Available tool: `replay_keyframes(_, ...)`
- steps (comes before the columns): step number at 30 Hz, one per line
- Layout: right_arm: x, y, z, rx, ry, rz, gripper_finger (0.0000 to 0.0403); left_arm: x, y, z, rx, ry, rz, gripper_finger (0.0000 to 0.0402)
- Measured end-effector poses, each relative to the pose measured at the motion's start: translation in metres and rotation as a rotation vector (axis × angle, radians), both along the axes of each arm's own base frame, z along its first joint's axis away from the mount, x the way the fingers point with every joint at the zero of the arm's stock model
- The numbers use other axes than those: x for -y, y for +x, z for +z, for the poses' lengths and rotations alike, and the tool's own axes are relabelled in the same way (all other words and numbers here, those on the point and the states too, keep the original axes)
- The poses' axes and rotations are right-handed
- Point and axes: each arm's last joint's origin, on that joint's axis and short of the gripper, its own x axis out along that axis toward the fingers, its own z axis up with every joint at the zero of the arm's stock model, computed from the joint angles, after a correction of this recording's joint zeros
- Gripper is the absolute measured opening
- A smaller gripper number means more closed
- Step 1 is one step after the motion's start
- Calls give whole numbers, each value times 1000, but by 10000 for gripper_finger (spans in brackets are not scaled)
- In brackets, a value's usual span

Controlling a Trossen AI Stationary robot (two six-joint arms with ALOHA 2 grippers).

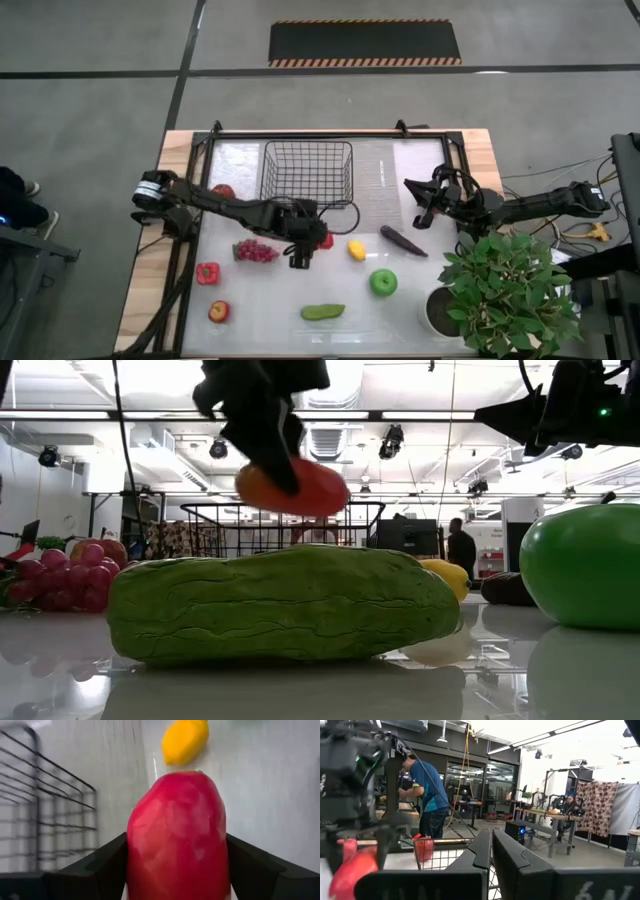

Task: Build produce basket
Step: Put the mango into the wire basket

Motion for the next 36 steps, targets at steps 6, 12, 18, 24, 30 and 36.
replay_keyframes(6, 0, 0, 0, 0, 0, 0, 9, -40, 2, 38, -19, 93, -36, 263)
replay_keyframes(12, 0, 0, 0, 0, 0, 0, 9, -95, 1, 47, -38, 170, -12, 264)
replay_keyframes(18, 0, 0, 0, 2, 6, 2, 9, -159, -10, 36, -69, 158, 149, 264)
replay_keyframes(24, 0, 0, 0, 3, 6, 1, 9, -197, -19, 21, -21, 78, 250, 265)
replay_keyframes(30, 0, 0, 0, 3, 6, 1, 9, -203, -23, 1, -15, 39, 278, 265)
replay_keyframes(36, 0, 0, 0, 2, 5, 1, 9, -203, -25, -17, -2, 19, 326, 265)
